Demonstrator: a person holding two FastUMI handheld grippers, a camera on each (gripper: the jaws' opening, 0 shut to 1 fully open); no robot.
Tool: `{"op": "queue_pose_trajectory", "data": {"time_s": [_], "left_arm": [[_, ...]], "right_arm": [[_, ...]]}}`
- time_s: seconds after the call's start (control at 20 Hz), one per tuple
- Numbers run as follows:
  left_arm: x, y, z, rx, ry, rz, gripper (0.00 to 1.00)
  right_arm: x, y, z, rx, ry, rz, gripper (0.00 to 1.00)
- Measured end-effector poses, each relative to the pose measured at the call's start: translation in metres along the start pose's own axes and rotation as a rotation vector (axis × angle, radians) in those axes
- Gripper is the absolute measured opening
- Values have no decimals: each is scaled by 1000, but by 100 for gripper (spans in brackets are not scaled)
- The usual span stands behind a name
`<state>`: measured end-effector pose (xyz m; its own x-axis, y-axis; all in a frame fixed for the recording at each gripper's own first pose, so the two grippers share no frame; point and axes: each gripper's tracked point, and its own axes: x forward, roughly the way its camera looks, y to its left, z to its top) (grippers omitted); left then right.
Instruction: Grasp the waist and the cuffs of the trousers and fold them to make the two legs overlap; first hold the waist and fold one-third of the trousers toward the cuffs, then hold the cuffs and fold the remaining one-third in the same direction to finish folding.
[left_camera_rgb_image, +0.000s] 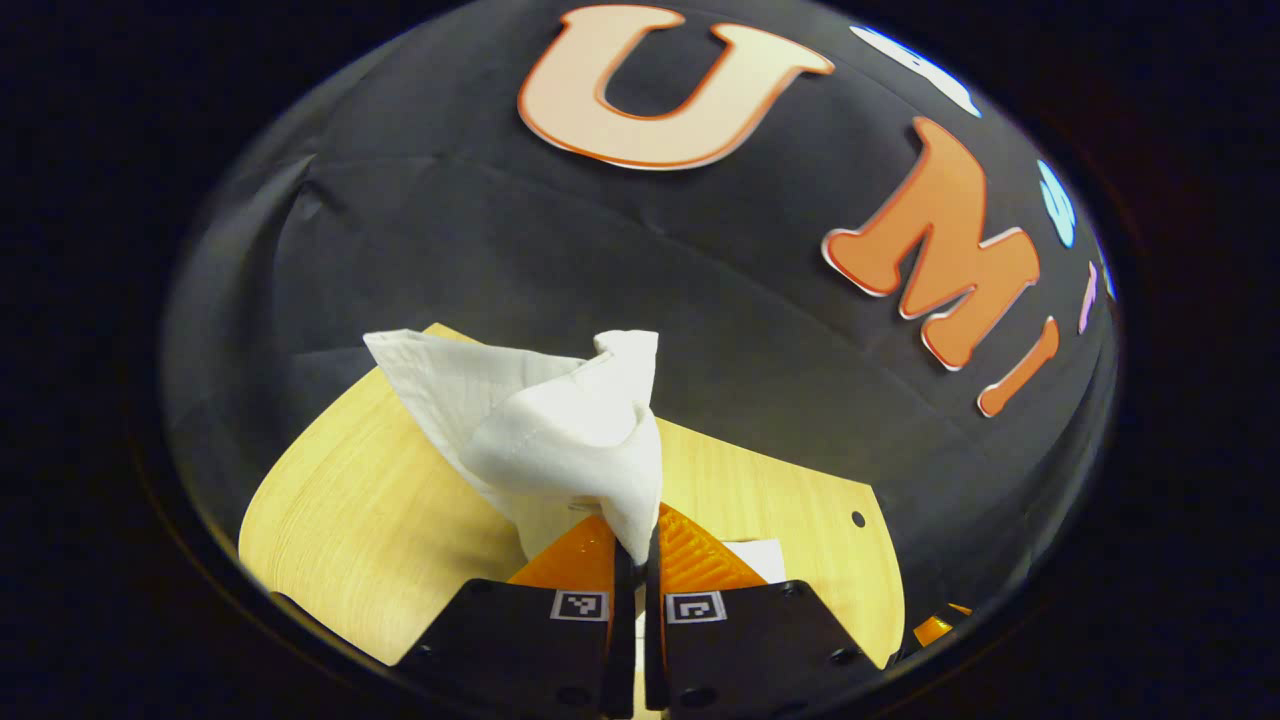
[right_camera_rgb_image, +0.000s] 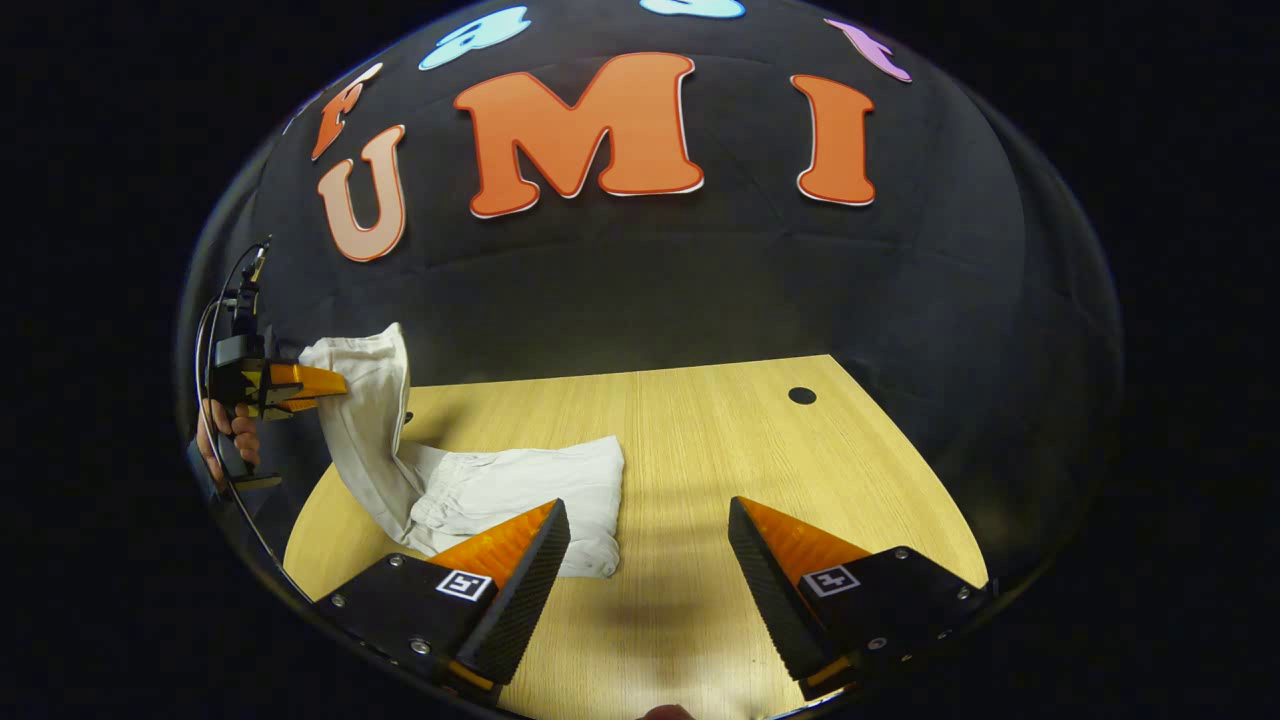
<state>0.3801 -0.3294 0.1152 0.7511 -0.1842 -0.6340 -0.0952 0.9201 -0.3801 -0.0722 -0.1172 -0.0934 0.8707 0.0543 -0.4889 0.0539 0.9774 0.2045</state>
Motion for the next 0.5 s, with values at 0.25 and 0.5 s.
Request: {"op": "queue_pose_trajectory", "data": {"time_s": [0.25,0.5], "left_arm": [[25,-93,-44,136,68,-63,5],[60,-160,-116,279,181,-93,10]], "right_arm": [[-1,-14,-2,-10,2,-19,97],[-2,-23,-4,16,4,-22,98]]}}
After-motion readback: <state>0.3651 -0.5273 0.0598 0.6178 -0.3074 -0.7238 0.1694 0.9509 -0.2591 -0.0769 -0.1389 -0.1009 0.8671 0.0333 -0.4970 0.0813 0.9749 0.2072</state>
